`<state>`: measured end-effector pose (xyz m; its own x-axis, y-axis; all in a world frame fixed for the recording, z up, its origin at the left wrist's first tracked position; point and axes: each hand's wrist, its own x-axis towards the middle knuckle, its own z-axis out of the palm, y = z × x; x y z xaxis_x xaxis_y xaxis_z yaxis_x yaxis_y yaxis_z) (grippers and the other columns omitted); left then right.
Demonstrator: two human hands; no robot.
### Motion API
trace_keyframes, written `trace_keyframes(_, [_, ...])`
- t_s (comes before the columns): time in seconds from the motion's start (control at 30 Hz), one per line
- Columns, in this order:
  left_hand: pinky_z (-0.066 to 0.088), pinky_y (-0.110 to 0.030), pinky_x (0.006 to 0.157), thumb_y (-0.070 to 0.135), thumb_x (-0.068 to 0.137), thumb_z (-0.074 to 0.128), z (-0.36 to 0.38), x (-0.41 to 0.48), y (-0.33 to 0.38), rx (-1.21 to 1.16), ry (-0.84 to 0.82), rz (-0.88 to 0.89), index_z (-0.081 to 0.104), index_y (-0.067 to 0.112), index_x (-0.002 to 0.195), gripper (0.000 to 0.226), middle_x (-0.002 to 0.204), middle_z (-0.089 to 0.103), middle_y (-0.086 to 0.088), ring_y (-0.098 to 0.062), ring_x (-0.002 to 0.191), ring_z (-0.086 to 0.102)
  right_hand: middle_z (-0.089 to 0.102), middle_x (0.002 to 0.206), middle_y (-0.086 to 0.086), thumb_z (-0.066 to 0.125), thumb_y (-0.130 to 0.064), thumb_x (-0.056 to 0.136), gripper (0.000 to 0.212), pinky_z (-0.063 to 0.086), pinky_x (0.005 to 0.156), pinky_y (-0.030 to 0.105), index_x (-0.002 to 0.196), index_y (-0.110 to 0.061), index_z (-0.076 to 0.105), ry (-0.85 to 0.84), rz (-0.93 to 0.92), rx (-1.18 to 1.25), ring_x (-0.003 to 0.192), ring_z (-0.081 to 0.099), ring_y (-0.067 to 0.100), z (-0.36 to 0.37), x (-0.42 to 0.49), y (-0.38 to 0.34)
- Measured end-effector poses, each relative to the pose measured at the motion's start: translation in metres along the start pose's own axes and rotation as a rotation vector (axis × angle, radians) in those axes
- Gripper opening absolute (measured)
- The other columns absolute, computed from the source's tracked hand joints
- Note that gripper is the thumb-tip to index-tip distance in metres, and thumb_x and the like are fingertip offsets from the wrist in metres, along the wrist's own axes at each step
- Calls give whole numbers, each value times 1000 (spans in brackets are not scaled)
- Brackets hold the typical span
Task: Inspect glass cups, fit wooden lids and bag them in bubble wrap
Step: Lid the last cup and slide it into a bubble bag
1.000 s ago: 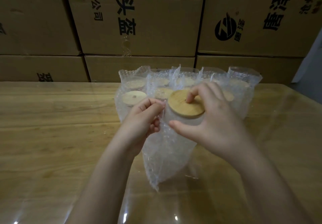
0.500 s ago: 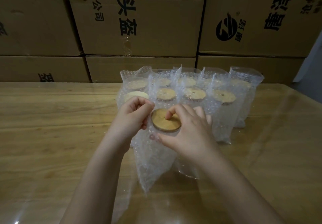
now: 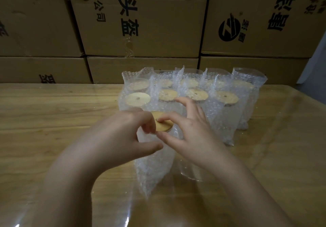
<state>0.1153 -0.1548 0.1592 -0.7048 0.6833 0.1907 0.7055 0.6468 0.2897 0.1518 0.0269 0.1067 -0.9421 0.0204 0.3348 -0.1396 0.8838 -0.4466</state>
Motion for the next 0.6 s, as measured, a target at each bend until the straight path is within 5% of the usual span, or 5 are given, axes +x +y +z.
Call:
trace_keyframes(0.13, [53, -25, 73, 54, 77, 60, 6, 5, 1, 74, -5, -4, 56, 42, 90, 18, 85, 57, 22, 5, 76, 55, 13, 148, -27, 44, -67, 81, 45, 29, 106, 38, 121, -49, 49, -68, 46, 163, 139, 22, 6, 2, 2, 4])
trace_keyframes(0.3, [52, -29, 72, 49, 80, 54, 6, 6, 1, 59, 16, 69, 66, 38, 84, 17, 78, 59, 20, 4, 73, 56, 39, 140, -23, 36, -67, 84, 66, 28, 95, 10, 136, -29, 48, -49, 36, 328, 124, 34, -10, 0, 7, 8])
trace_keyframes(0.47, [52, -30, 62, 50, 76, 53, -11, -4, -7, -47, 113, 190, 72, 34, 80, 25, 75, 62, 19, 1, 69, 59, 52, 121, -22, 30, -65, 80, 67, 31, 87, -1, 126, -25, 59, 68, 77, 527, 107, 44, -21, -8, 8, 8])
trace_keyframes(0.6, [52, -29, 60, 48, 79, 48, -16, -6, -16, -57, 276, 210, 74, 26, 83, 34, 79, 64, 17, 0, 69, 59, 48, 94, -54, 24, -68, 80, 60, 27, 71, -12, 114, -37, 62, 128, 126, 566, 88, 40, -37, -28, 4, 12])
